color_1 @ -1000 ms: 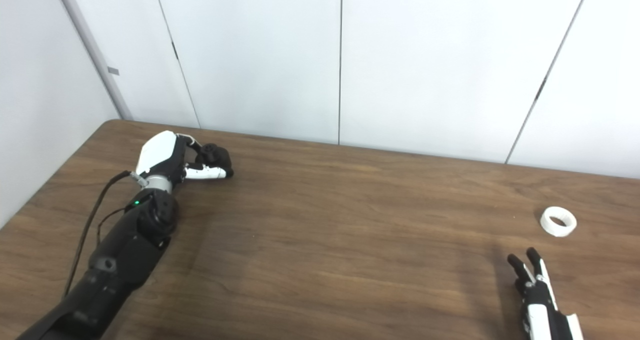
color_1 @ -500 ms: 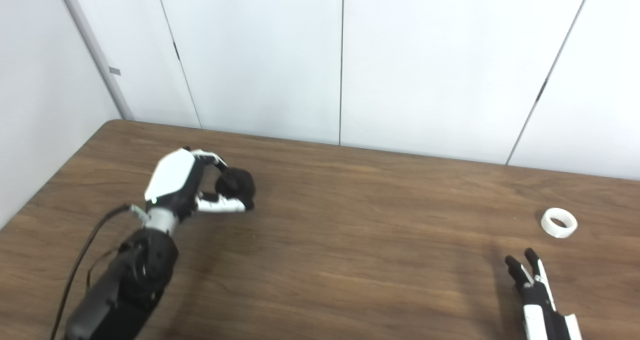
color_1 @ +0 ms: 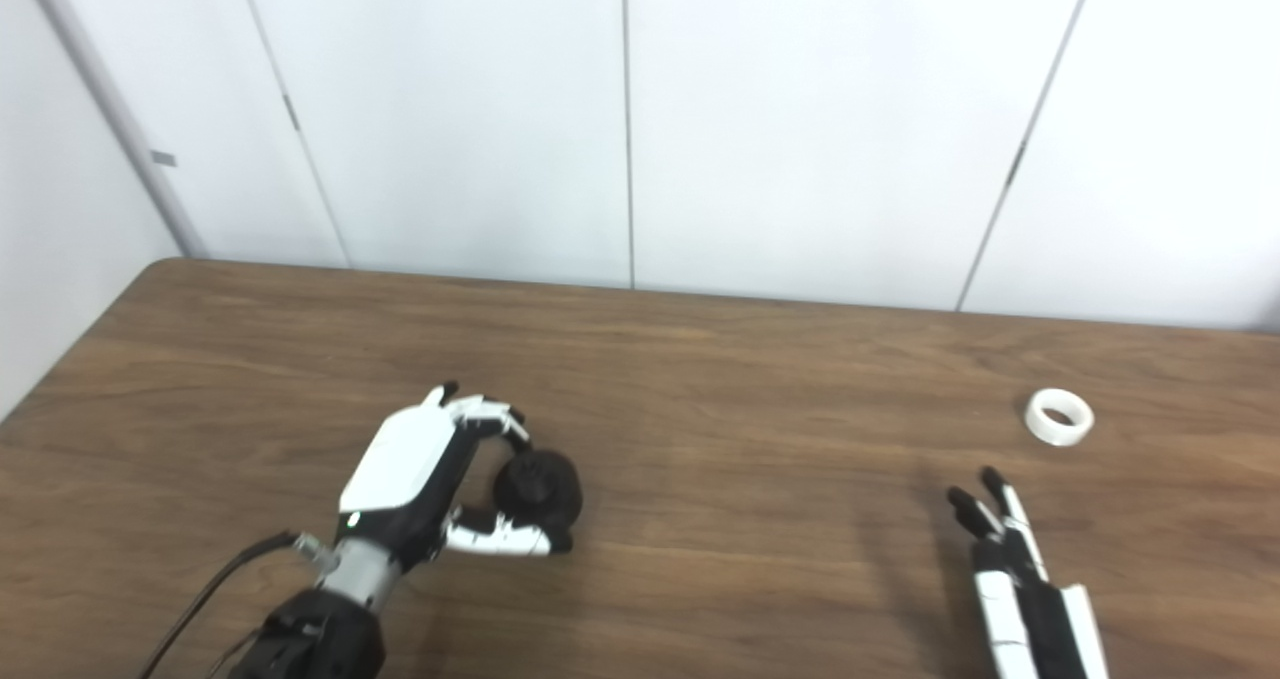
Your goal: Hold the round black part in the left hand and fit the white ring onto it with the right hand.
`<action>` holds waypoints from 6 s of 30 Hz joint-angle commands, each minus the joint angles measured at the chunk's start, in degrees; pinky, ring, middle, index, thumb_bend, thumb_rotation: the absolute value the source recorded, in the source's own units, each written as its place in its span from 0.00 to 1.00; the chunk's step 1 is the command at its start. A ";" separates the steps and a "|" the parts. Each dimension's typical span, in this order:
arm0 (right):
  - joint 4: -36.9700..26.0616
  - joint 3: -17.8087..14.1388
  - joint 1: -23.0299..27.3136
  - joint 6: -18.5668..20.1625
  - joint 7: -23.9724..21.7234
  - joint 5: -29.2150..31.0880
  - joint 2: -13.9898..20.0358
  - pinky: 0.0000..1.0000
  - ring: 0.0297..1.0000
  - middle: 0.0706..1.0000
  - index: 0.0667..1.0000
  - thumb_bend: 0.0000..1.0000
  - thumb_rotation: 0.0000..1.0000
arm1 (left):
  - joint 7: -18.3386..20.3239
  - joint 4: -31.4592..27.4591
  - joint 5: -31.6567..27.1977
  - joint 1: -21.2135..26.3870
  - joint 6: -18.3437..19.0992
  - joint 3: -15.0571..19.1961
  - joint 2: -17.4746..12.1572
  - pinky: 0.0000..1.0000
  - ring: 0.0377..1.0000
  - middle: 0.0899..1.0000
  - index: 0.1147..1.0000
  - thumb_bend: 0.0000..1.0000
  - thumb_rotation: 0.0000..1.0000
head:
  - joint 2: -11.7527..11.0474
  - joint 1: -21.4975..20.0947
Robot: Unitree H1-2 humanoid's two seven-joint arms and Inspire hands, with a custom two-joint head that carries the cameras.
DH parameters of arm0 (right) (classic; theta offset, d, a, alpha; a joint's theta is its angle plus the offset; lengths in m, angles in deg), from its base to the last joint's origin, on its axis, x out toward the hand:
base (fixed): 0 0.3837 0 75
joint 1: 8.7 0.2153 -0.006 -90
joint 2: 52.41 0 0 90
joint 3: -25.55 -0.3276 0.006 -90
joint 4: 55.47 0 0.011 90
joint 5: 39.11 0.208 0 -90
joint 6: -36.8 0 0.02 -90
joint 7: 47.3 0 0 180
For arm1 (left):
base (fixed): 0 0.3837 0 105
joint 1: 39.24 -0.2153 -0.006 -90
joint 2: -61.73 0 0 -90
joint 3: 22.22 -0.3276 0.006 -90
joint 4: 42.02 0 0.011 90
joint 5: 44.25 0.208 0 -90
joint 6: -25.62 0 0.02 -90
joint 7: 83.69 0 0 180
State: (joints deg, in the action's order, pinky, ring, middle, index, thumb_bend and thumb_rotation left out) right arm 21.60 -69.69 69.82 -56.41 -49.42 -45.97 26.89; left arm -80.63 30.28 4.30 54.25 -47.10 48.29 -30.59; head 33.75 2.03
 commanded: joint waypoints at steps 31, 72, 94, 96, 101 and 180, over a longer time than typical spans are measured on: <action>-11.83 6.32 -3.52 10.26 5.35 -6.12 -2.25 0.99 0.91 0.87 0.93 0.52 1.00 | 1.73 -0.64 7.91 -12.91 -14.77 -7.79 3.52 1.00 0.96 0.84 0.42 0.52 0.06 | 8.33 -10.81; 7.61 5.28 32.97 27.76 -4.49 -34.24 24.81 0.96 0.95 0.90 0.70 0.81 0.22 | 2.60 0.89 5.67 -12.75 -18.65 -2.17 0.58 1.00 0.91 0.80 0.42 0.52 0.06 | 10.37 -28.21; 27.88 10.99 46.14 30.12 -12.33 -37.16 27.14 0.99 0.97 0.91 0.70 0.83 0.25 | 3.43 0.09 6.67 -13.72 -18.92 -1.77 1.39 1.00 0.91 0.80 0.42 0.52 0.06 | 10.28 -27.50; 28.74 11.06 46.83 30.12 -12.77 -37.60 26.98 0.99 0.97 0.91 0.70 0.84 0.26 | 3.44 0.06 6.64 -13.75 -18.93 -1.79 1.44 1.00 0.91 0.80 0.42 0.52 0.06 | 10.30 -27.44; 29.77 11.64 47.65 30.11 -13.56 -38.06 27.00 0.98 0.97 0.90 0.70 0.85 0.26 | 3.88 -0.45 6.97 -13.95 -18.51 -1.84 1.70 1.00 0.91 0.80 0.42 0.52 0.06 | 10.45 -27.23; 10.39 18.22 40.67 25.99 -19.98 -36.67 31.98 0.99 0.96 0.81 0.45 0.52 0.13 | 5.69 -1.90 12.42 -13.58 -16.39 -4.02 5.40 1.00 0.91 0.80 0.42 0.52 0.06 | 12.07 -18.41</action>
State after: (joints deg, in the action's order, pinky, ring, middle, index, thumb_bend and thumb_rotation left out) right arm 35.41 -51.60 109.24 -29.10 -68.91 -82.10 57.36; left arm -77.92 28.49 14.66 41.49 -64.69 45.06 -25.01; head 45.62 -17.40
